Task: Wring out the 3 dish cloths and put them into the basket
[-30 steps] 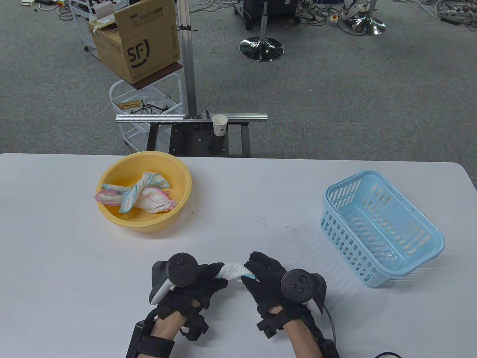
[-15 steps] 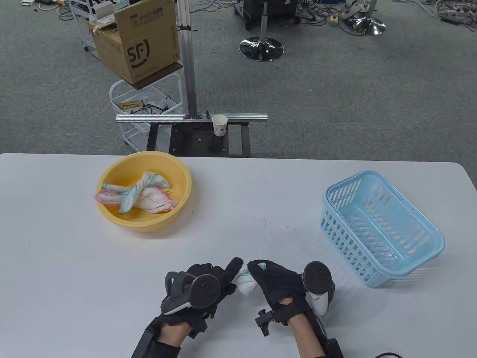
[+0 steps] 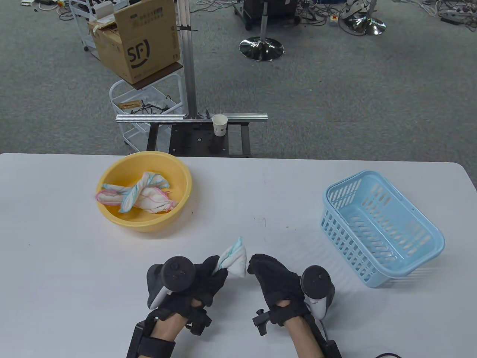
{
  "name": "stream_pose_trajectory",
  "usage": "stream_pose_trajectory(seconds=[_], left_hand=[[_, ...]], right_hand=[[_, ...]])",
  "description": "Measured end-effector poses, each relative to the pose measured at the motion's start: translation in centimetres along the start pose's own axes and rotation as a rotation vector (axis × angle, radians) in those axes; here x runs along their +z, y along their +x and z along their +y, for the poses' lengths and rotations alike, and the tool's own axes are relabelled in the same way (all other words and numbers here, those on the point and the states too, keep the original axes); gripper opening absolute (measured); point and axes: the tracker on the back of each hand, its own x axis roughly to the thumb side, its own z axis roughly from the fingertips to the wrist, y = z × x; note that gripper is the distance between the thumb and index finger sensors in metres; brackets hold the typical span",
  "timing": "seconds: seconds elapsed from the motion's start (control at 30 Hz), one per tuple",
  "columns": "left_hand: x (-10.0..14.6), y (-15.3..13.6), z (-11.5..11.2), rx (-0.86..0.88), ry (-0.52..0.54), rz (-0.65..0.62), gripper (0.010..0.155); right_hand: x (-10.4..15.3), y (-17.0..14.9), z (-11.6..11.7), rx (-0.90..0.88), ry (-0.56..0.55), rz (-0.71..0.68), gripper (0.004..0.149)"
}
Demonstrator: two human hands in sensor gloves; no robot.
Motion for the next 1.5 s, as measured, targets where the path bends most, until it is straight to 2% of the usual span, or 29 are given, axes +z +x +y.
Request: stream_pose_trajectory(seconds=[0.1, 0.17, 0.27, 0.43, 0.5, 0.6, 0.67, 0.77, 0.83, 1.0, 1.1, 1.23, 1.4, 1.5], left_hand=[[-0.2, -1.5, 0.3, 0.190, -0.040, 0.084, 0.062], [-0.4, -2.5, 0.2, 0.335, -0.099, 0.135, 0.062], [-0.6, -3.3, -0.2, 0.514, -0.201, 0.179, 0.063], [-1.0, -3.4, -1.4, 0.719, -0.439, 0.160, 0.063], [-1.1, -2.9, -2.3, 0.790, -0.573, 0.122, 0.063], [-1.0, -1.9, -3.5, 0.860, -0.788, 0.046, 0.064], [-0.9, -1.2, -4.2, 0.909, -0.857, 0.007, 0.064], [-0.8, -0.4, -4.9, 0.909, -0.917, -0.027, 0.065], [-0.8, -0.3, -4.9, 0.905, -0.911, -0.034, 0.065], [-0.7, 0.0, -4.4, 0.762, -0.878, -0.049, 0.062], [-0.7, 0.4, -3.4, 0.564, -0.772, -0.054, 0.060], [-0.6, 1.0, -2.3, 0.240, -0.589, -0.056, 0.057], [-0.2, 2.3, -1.9, -0.130, -0.369, -0.086, 0.053], [0.1, 2.9, -1.8, -0.289, -0.268, -0.103, 0.054]], right_hand=[[0.4, 1.9, 0.9, 0.262, 0.029, -0.179, 0.062], [0.8, 3.3, 1.9, 0.481, 0.084, -0.317, 0.069], [1.2, 4.5, 3.2, 0.670, 0.159, -0.409, 0.080], [1.5, 5.8, 4.1, 0.941, 0.158, -0.537, 0.091], [1.7, 5.4, 4.4, 0.961, 0.178, -0.536, 0.095], [1.6, 5.2, 3.9, 0.932, 0.117, -0.575, 0.099], [1.6, 5.3, 3.5, 0.913, 0.061, -0.625, 0.097], [1.8, 5.7, 3.1, 0.871, 0.003, -0.665, 0.083], [1.8, 6.0, 2.7, 0.860, -0.026, -0.669, 0.070], [1.5, 5.9, 2.2, 0.813, -0.007, -0.632, 0.058], [1.3, 5.5, 2.3, 0.795, 0.049, -0.566, 0.058], [1.1, 5.3, 2.8, 0.864, 0.075, -0.544, 0.057], [1.1, 5.3, 3.2, 0.907, 0.084, -0.525, 0.056], [1.1, 5.4, 3.4, 0.920, 0.080, -0.522, 0.055]])
